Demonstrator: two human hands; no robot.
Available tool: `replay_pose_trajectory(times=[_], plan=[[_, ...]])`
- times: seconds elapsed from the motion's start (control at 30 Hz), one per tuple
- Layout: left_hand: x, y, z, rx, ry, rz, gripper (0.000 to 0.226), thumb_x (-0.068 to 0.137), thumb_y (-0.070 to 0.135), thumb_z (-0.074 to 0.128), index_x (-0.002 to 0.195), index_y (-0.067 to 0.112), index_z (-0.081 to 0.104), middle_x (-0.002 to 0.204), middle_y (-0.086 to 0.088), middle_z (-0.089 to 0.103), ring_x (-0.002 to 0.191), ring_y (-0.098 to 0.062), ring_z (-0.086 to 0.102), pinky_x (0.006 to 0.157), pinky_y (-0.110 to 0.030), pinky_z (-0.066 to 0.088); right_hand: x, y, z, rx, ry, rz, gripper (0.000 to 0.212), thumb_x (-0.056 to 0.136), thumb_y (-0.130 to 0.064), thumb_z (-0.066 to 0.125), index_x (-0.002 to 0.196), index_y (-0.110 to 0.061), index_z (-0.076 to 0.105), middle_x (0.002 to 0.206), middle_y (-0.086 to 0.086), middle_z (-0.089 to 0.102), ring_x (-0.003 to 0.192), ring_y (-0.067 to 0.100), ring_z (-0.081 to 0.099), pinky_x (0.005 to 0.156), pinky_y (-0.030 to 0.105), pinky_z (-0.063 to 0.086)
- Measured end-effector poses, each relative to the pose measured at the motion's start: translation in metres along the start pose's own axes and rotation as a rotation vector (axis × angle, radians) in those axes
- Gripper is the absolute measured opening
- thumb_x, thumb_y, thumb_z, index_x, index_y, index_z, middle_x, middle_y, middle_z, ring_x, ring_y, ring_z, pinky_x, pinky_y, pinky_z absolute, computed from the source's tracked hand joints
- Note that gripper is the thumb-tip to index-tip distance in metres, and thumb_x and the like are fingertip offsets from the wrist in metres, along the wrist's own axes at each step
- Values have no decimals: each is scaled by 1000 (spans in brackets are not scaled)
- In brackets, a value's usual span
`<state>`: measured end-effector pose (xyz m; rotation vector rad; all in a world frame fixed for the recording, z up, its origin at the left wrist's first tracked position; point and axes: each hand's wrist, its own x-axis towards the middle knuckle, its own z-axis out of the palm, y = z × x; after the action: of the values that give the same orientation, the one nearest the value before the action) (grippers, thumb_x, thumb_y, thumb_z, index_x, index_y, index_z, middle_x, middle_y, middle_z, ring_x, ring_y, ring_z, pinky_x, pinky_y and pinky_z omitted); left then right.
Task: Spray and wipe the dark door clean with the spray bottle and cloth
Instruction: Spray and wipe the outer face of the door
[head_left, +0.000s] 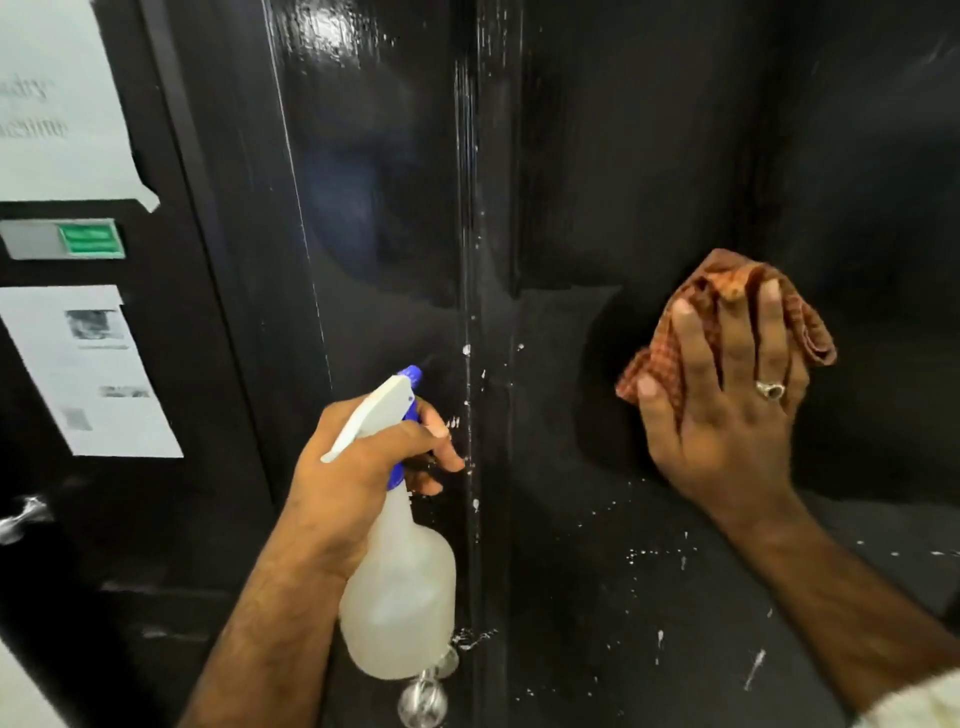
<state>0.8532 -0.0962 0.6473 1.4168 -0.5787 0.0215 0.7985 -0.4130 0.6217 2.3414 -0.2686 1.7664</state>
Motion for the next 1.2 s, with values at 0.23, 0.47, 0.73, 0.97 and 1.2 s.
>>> replay_pose_trajectory(times=[0.23,0.47,0.73,0.97,1.2], plan=[[3,2,-22,-57,-50,3,10,76,17,69,78,10,76,79,-22,72,83,-43,76,62,-37,59,20,-123,14,34,-25,-137,66,107,-50,51,166,-23,34,175,15,20,163,40,14,129,60,15],[3,10,-55,-48,-71,16,9,81,16,71,78,10,77,80,-23,73,85,-42,76,64,-38,61,19,-90,3,-66,-42,-316,68,104,-49,58,166,-29,35,174,11,27,162,34,22,123,54,26],[10,21,-80,-60,-35,38,15,76,22,70,79,10,78,80,-23,74,82,-38,77,66,-44,62,61,-154,9,47,17,-91,63,111,-44,45,167,-16,32,176,12,19,164,38,12,125,64,21],[13,25,-92,-51,-26,14,15,75,27,70,78,15,79,80,-17,76,81,-35,78,64,-39,66,85,-139,1,-10,65,-187,61,109,-41,49,165,-20,38,175,11,23,163,35,15,126,57,20],[16,22,-90,-47,-4,-6,26,95,3,65,75,13,77,80,-19,75,79,-33,78,62,-37,65,125,-158,3,67,134,-46,58,112,-40,43,166,-19,37,176,9,22,164,34,12,127,61,17]])
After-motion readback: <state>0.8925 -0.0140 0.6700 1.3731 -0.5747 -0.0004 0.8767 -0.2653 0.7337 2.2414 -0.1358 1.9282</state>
